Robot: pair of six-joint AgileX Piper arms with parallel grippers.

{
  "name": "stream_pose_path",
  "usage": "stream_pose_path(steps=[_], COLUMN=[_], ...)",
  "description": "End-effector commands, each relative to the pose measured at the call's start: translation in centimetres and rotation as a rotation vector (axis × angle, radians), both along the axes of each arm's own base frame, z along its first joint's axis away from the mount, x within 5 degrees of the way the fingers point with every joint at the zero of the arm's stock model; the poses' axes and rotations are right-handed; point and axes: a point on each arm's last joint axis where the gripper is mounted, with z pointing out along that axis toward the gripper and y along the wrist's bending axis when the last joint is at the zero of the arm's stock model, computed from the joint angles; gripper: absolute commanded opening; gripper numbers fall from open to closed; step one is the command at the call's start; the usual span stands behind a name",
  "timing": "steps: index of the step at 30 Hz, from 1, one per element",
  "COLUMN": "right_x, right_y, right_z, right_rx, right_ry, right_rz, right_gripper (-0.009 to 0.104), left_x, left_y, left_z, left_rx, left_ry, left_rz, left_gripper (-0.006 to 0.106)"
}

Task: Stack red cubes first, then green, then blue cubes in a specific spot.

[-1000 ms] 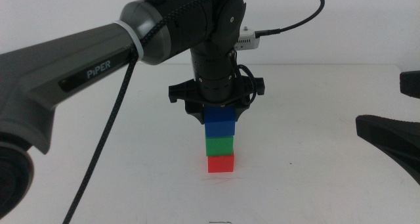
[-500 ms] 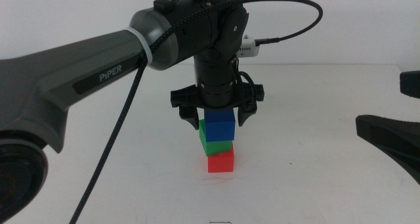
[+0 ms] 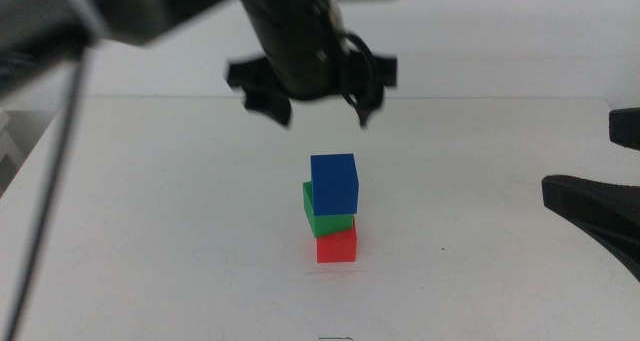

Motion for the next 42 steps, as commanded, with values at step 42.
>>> stream_pose_path(steps=[42], right_x=[0.2], right_y=[-0.1], right_z=[1.5], right_rx=[0.056], right_ry=[-0.085], right_rz=[-0.019], right_gripper=[0.082], left_x=[-22.8], left_y=[24.1], left_z=[9.9], left_rx=[0.048], left_ry=[-0.895], left_rz=[0.214], left_gripper=[0.094])
